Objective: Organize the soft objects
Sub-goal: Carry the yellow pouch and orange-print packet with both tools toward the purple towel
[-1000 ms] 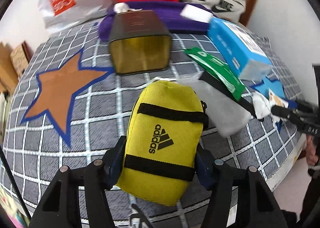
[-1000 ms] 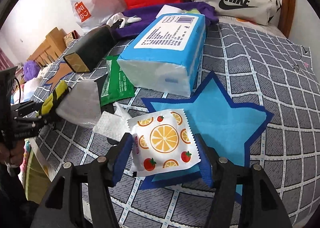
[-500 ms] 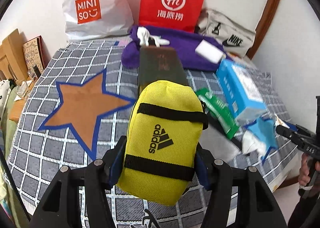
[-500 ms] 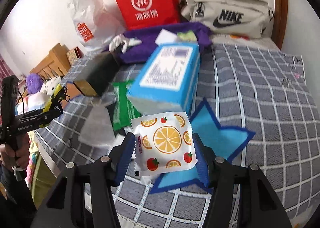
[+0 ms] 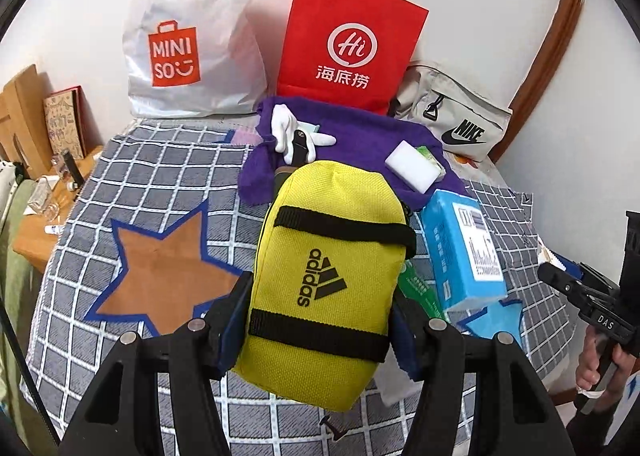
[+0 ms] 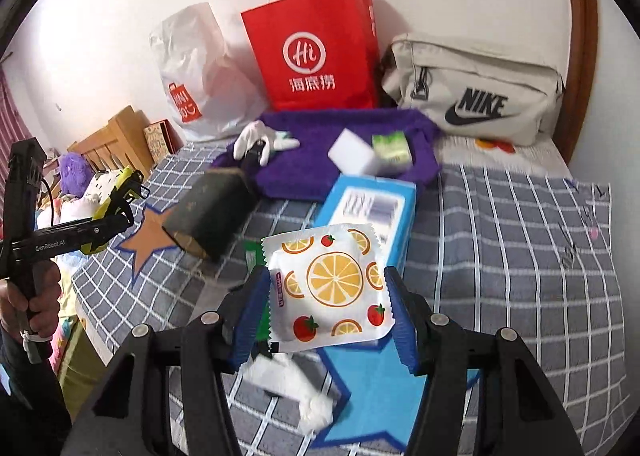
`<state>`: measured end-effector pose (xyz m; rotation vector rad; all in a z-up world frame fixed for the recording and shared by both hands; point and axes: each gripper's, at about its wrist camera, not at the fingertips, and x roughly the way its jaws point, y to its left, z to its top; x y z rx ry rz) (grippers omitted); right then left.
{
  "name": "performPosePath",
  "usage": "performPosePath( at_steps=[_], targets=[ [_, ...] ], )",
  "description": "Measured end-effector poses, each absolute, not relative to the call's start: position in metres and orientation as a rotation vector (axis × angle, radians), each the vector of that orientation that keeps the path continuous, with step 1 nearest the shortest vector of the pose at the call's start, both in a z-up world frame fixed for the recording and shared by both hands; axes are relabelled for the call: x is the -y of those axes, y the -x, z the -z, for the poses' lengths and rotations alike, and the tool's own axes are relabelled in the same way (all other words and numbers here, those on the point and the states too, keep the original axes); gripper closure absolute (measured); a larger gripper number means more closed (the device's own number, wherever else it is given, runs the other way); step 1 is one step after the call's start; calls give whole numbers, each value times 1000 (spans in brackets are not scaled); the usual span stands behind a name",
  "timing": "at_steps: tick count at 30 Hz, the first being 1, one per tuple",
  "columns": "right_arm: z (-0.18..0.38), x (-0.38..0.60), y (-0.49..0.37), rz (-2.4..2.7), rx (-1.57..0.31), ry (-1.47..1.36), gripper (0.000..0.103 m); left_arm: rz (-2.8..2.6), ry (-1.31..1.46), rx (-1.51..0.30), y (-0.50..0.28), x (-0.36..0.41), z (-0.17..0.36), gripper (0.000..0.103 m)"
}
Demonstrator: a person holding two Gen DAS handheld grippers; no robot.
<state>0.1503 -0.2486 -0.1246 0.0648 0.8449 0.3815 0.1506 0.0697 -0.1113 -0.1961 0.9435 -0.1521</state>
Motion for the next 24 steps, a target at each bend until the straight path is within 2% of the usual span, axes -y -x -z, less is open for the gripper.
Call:
performPosePath(
  at_steps=[24],
  targets=[
    [99,243,-282,-355,-784,-39,47,193,192,-983,-267,-60,105,43]
  ],
)
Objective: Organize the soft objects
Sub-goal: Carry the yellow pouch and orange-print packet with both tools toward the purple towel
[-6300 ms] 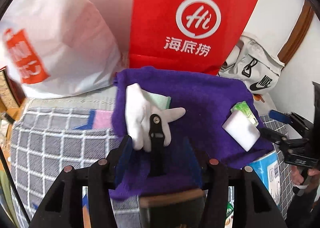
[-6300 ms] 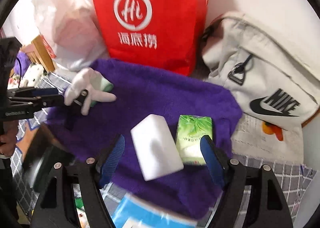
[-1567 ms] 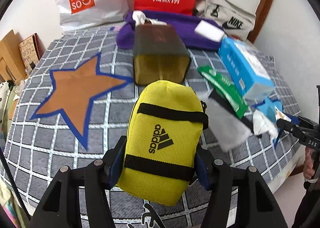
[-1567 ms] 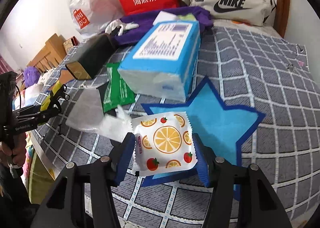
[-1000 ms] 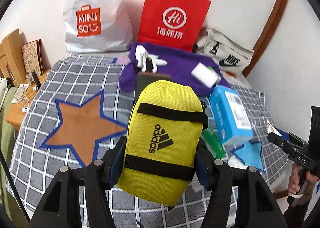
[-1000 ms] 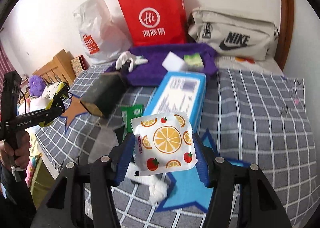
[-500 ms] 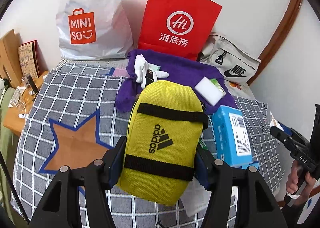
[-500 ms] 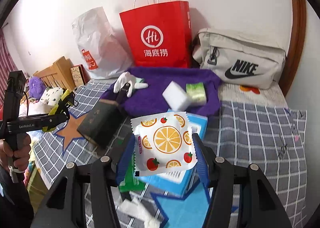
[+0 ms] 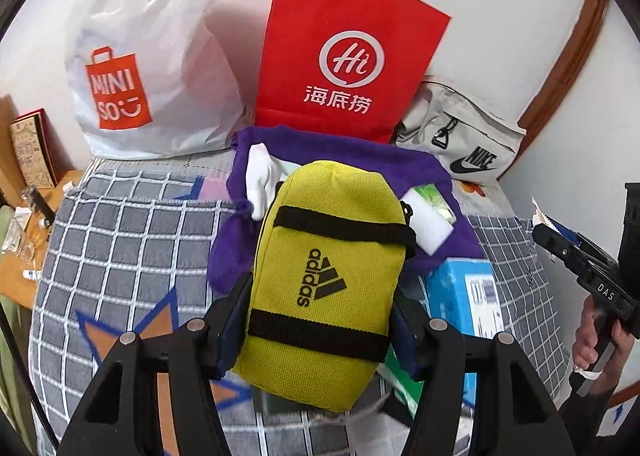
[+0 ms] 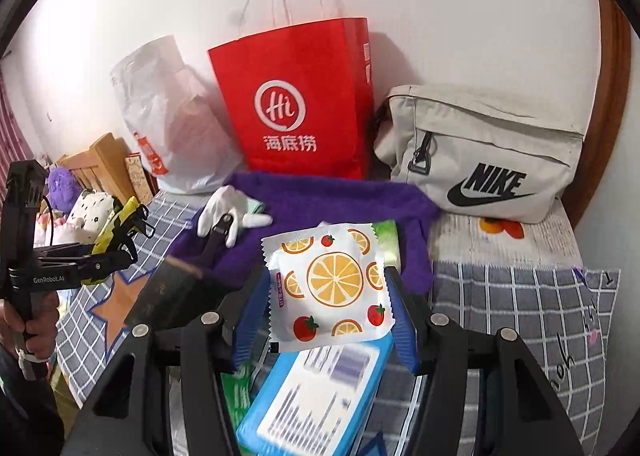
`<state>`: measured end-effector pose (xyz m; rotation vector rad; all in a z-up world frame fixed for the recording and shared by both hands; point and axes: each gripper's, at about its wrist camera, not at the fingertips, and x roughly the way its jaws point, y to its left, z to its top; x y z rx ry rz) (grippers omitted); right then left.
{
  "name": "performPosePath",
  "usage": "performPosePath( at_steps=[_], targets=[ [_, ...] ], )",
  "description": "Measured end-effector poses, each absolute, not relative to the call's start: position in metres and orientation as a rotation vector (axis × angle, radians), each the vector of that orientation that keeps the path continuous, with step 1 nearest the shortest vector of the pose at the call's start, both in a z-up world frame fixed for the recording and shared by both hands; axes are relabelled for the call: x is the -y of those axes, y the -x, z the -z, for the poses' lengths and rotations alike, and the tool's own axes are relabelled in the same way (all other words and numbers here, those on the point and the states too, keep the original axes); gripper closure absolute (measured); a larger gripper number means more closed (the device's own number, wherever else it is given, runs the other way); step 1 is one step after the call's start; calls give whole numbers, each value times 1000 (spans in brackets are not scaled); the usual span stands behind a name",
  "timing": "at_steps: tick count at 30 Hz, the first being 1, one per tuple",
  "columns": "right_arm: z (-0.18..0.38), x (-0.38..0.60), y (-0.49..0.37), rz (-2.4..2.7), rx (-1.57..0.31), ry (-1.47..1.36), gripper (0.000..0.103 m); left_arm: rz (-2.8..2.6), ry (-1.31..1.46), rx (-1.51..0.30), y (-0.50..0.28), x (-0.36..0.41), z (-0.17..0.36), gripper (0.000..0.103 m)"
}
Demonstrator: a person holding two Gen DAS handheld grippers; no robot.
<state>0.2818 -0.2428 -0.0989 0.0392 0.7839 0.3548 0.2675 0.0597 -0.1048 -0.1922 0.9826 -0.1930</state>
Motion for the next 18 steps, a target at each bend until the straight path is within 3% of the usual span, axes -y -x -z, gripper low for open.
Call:
performPosePath(
  at_steps=[18],
  targets=[
    [140,238,-406,-348,-868,-26,47,279,169,-1059,-353,-39,154,43]
  ],
)
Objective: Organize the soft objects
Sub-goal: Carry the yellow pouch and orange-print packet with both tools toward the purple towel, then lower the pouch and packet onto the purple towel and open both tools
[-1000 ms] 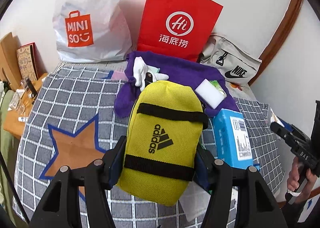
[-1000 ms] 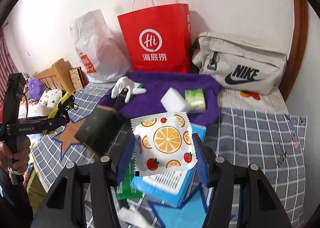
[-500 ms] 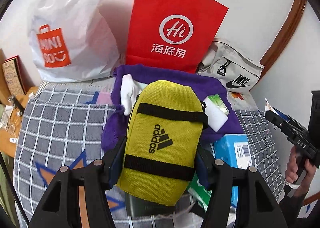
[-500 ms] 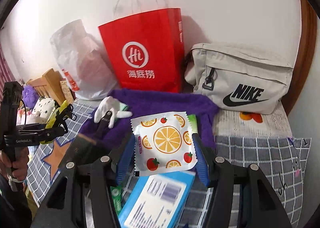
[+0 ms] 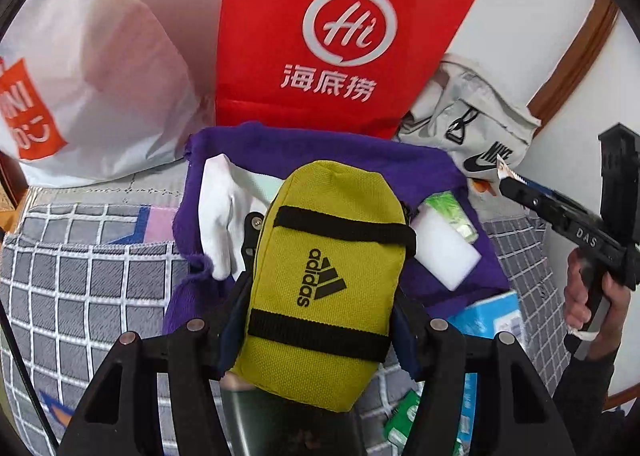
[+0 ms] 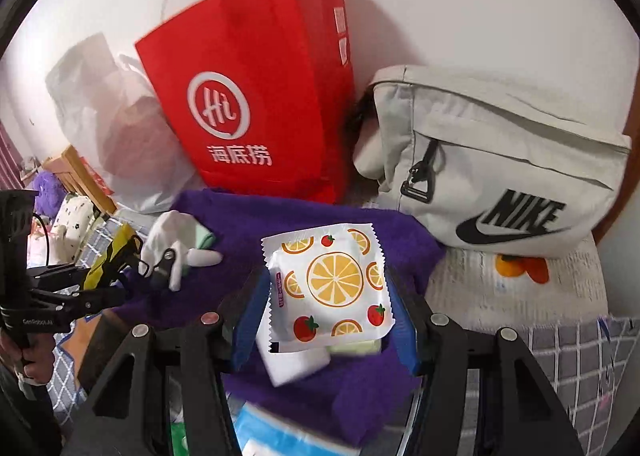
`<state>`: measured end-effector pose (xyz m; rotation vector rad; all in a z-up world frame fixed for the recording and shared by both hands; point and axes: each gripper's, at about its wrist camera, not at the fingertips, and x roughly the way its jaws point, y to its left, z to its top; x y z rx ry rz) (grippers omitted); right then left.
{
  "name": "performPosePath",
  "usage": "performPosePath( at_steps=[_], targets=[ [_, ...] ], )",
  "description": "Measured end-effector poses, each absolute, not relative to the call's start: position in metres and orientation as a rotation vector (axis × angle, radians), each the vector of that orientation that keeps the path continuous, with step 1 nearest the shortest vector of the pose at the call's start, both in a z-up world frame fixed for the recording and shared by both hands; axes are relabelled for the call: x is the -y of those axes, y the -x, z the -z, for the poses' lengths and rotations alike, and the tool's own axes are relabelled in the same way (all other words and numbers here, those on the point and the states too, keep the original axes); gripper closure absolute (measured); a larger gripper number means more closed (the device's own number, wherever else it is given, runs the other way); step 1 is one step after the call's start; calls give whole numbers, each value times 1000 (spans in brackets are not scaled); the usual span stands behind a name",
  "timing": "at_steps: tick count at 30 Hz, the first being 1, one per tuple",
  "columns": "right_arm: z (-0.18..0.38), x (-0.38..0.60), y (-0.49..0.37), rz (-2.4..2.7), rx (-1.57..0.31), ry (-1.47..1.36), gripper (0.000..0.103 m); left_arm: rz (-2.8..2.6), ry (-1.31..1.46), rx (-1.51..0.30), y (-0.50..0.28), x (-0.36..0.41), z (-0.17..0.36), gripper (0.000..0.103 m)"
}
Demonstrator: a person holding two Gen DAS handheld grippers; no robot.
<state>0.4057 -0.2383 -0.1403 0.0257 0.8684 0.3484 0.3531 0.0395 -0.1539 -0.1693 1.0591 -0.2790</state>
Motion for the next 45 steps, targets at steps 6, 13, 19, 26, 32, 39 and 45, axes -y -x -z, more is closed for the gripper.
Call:
performPosePath(
  at_steps=[6,13,19,26,32,39,45],
  targets=[
    [167,231,-442,-359,-928,16,47,290,116,-1103,-376,-37,172,42],
    [192,215,-473,-391,-996,41,47,293,105,-1146,-390,-34,185,42],
    [202,206,-482,-402,-1029,80,46,294,83,-1164,-401,-28,191,41],
    [214,201,-487,-414,-1074,95,38,311,53,-1179,-409,-16,196,36],
    [205,208,-483,-373,-1028,73,14,306,92,-1187,-412,-13,195,22],
    [180,211,-460,-360,-975,81,14,285,99,-1180,-401,-18,183,22],
    [148,218,-416,-375,-915,56,14,249,123,-1118,-370,-38,154,22]
  ],
)
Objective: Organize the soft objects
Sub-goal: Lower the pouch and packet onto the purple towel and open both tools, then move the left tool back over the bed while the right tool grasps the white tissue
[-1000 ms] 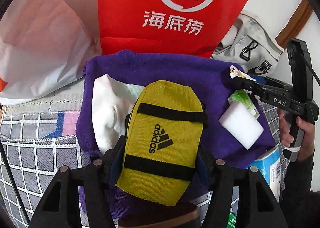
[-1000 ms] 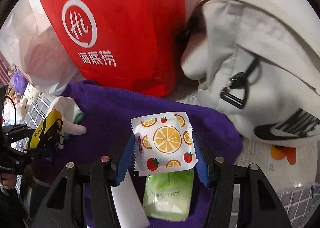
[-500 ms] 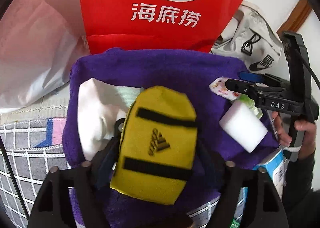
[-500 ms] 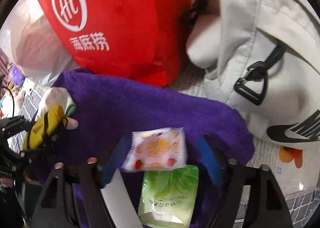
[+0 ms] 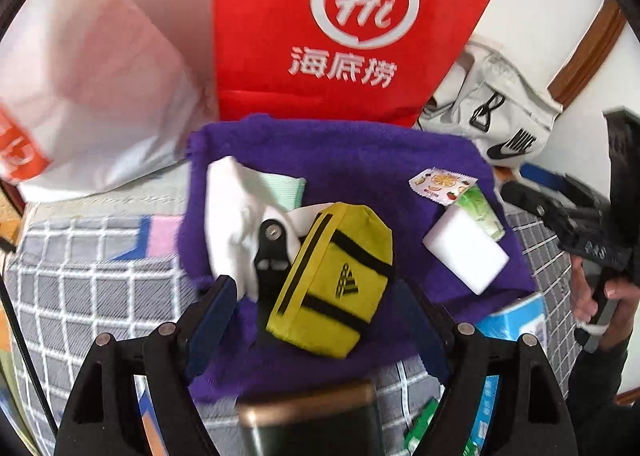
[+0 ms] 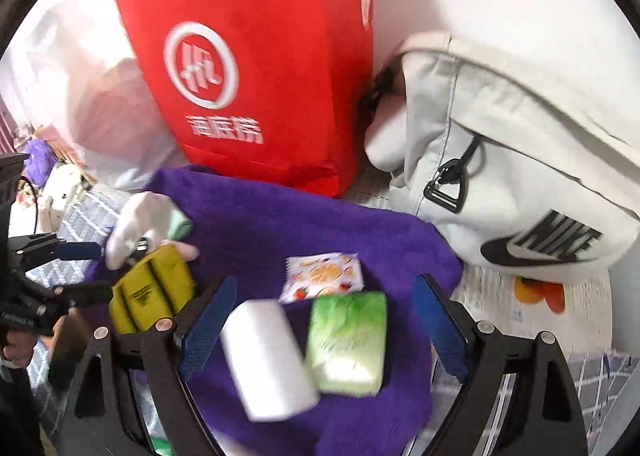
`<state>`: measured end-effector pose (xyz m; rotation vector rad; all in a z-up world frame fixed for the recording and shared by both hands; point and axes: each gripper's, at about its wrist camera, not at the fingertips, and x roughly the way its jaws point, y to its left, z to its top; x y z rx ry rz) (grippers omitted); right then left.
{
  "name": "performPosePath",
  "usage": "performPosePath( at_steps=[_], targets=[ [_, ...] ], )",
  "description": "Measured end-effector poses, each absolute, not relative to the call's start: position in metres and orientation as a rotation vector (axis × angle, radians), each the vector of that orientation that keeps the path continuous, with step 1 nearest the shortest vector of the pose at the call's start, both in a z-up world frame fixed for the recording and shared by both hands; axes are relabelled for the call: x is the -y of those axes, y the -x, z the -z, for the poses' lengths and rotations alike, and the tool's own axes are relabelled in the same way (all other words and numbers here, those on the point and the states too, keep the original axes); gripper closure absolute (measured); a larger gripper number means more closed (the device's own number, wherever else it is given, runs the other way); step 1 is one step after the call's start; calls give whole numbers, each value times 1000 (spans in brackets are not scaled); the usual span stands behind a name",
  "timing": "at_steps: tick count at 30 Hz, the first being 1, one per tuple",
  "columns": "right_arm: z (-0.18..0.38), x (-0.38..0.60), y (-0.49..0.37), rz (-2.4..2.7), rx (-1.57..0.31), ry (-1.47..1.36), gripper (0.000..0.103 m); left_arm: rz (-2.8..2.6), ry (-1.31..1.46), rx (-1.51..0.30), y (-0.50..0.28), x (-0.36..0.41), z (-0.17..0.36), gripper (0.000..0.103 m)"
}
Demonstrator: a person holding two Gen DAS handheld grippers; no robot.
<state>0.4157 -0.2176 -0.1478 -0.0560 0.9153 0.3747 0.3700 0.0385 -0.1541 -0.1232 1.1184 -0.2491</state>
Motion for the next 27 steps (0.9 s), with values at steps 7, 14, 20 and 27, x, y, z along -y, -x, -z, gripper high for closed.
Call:
performPosePath(
  at_steps=[7,14,20,27],
  targets=[
    [119,206,-340,-393,-845,80,15,220,181,-1086,-319,-63,132,22],
    [117,201,-261,-418,-858,66,27,217,215,-1056,-261,-76,116,22],
    [129,209,-189,-413,-872,59,28,247,226,-1059,-219,-75,115,22],
    [172,218,-128,-439,-977,90,28,278,220,-1086,-185,-65,122,22]
  ],
)
